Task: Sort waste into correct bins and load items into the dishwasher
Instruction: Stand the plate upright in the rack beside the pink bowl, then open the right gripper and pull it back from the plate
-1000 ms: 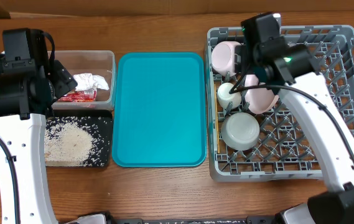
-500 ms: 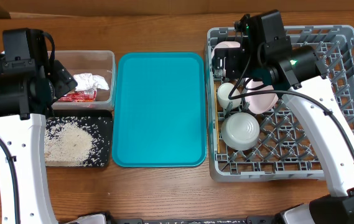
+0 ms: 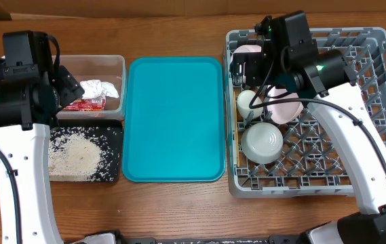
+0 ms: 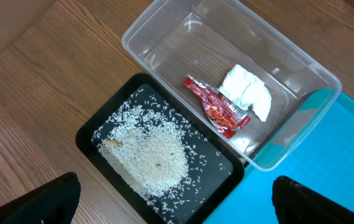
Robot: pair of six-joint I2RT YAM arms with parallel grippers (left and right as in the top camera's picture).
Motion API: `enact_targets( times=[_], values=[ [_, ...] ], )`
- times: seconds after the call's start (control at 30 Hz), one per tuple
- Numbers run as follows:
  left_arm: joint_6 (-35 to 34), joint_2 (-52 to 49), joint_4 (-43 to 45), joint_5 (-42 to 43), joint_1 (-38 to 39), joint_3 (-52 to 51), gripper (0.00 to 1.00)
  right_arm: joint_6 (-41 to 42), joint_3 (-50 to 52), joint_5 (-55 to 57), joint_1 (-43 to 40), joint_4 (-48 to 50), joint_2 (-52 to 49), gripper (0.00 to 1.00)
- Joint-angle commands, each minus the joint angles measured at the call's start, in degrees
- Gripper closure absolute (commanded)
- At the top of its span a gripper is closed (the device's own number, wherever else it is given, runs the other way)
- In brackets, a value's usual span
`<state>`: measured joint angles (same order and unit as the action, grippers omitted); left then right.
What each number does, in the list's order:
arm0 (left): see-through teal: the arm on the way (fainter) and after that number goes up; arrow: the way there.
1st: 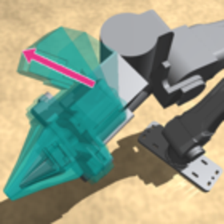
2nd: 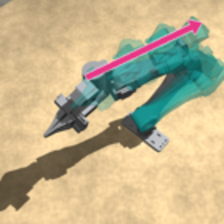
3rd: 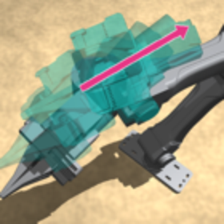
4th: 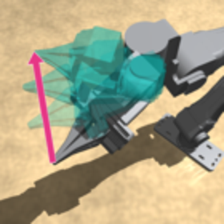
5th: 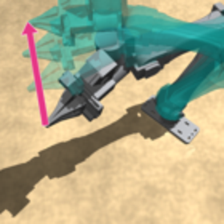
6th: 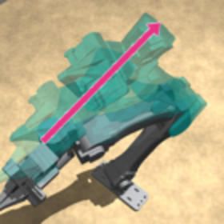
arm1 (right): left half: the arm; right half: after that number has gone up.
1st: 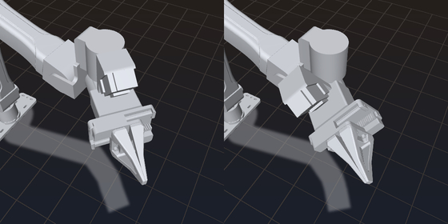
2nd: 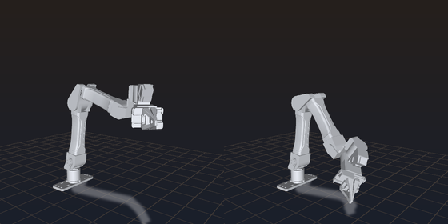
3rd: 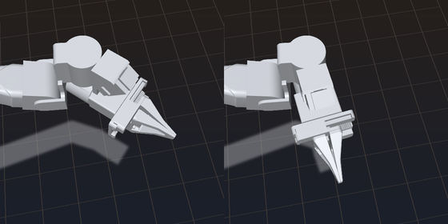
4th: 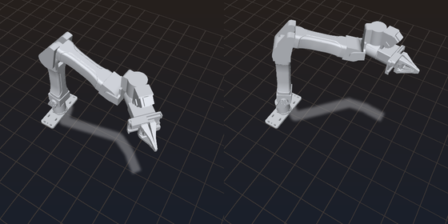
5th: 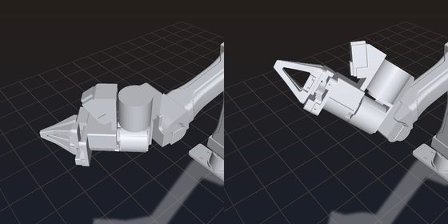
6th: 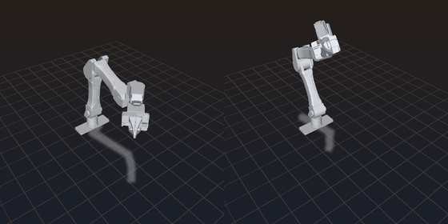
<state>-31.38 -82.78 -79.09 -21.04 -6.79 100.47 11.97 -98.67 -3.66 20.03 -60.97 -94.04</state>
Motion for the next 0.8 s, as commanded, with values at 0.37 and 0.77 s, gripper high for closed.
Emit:
enact_targets(
  times=[0.37, 0.77],
  values=[
    [0.52, -0.04, 0.02, 0.09, 0.07, 0.90, 0.00, 0.04, -0.70, -0.31, 0.15, 0.22, 7.52, 0.00],
    [0.52, -0.04, 0.02, 0.11, 0.07, 0.90, 0.00, 0.04, -0.70, -0.31, 0.13, 0.20, 26.95, 0.00]
  ],
)
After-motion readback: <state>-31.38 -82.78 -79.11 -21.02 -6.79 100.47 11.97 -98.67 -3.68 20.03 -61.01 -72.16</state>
